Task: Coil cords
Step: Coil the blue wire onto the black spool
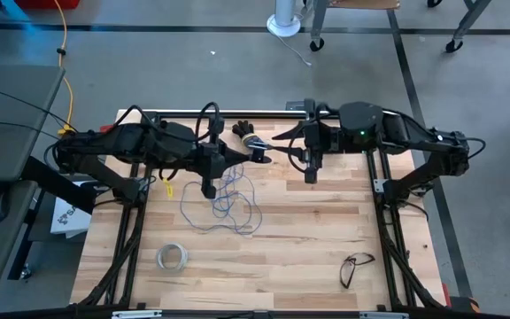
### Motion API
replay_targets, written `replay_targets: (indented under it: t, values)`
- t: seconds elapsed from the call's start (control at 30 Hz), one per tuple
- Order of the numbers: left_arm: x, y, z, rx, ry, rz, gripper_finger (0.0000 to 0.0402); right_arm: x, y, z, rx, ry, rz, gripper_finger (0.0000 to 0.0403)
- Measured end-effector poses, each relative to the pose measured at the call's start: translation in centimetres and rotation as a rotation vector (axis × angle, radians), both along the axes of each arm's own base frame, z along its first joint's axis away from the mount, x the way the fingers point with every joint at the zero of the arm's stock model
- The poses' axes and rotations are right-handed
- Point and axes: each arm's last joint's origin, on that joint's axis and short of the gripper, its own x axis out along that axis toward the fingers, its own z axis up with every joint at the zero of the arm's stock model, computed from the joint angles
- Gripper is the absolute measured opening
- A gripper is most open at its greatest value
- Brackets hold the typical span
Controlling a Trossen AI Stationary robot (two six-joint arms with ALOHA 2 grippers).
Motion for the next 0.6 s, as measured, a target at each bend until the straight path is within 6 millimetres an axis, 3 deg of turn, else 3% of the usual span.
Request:
replay_targets:
  t: [0.6]
  values:
    - [0.28, 0.94, -0.12, 0.0, 0.003, 0.048, 0.0, -0.32, 0.98, 0.3, 0.008, -0.005, 0.072, 0.009]
